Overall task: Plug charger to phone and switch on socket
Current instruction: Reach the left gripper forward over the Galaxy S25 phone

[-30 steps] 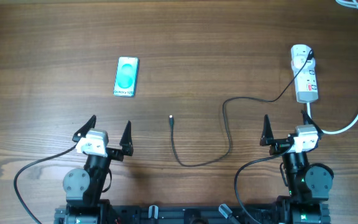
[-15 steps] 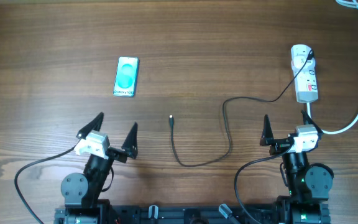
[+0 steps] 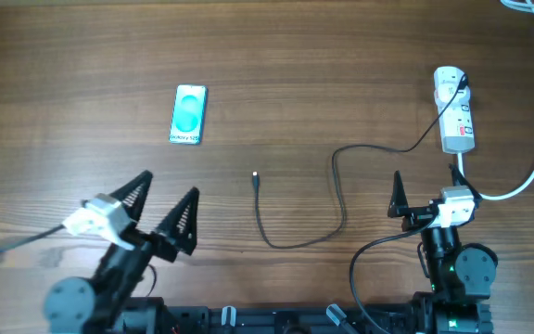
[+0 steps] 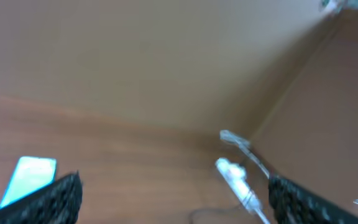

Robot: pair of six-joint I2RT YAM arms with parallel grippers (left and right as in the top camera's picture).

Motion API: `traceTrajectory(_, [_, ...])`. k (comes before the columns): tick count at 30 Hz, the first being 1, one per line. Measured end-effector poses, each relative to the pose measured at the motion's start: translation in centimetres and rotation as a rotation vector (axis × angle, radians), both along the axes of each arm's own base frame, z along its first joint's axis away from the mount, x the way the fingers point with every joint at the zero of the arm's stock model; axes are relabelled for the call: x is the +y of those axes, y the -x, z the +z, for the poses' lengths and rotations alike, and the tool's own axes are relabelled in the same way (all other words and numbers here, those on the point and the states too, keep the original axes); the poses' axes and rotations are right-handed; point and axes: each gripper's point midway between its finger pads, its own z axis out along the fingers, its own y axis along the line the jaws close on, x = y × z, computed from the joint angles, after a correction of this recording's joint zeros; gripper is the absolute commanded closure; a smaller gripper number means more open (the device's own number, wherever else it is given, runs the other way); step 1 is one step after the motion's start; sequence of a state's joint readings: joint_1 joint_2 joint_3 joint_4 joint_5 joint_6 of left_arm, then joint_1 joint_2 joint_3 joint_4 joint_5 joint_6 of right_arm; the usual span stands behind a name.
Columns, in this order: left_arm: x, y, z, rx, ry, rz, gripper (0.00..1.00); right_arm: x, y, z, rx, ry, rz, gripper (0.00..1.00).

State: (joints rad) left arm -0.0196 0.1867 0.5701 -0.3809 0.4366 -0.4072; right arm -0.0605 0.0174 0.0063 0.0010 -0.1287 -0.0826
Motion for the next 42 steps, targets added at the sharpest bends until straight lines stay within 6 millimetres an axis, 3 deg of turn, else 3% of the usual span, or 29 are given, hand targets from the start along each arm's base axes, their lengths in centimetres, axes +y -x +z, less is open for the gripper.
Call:
traceTrajectory(3, [-0.3,0.1,3.1,0.127,0.005,-0.022,0.00,0.0,0.0,0.0,-0.001,0.000,0.000,0.00])
traceTrajectory(7, [-1.0,-1.0,5.7,0.352,-0.006,-0.066,0.00,0.0,0.0,0.0,0.000,0.000,0.000,0.00])
traceTrajectory(11, [-1.5,-3.4,6.7,0.579,-0.017,-0.101,0.00,0.0,0.0,0.0,0.000,0.000,-0.003,0.00])
traceTrajectory(17, [-1.7,-8.8,5.5,0.766,-0.075,-0.142,0.00,-0.1,0.0,0.0,0.000,0.000,-0.003,0.00])
traceTrajectory(20, [-1.5,-12.1,3.7,0.811,-0.103,-0.136,0.00,0.0,0.0,0.0,0.000,0.000,-0.003,0.00])
traceTrajectory(25, [0.6,-18.0,-1.2,0.882,-0.189,-0.020,0.00,-0.1,0.0,0.0,0.000,0.000,-0.003,0.00])
traceTrajectory(29, [2.0,-20.8,-5.5,0.968,-0.246,0.050,0.00,-0.1,0.0,0.0,0.000,0.000,-0.003,0.00])
traceTrajectory(37, [3.3,-23.6,-12.4,1.108,-0.310,0.101,0.00,0.0,0.0,0.0,0.000,0.000,-0.003,0.00])
traceTrajectory(42, [3.5,-24.3,-18.2,1.241,-0.337,0.088,0.00,0.0,0.0,0.0,0.000,0.000,-0.003,0.00])
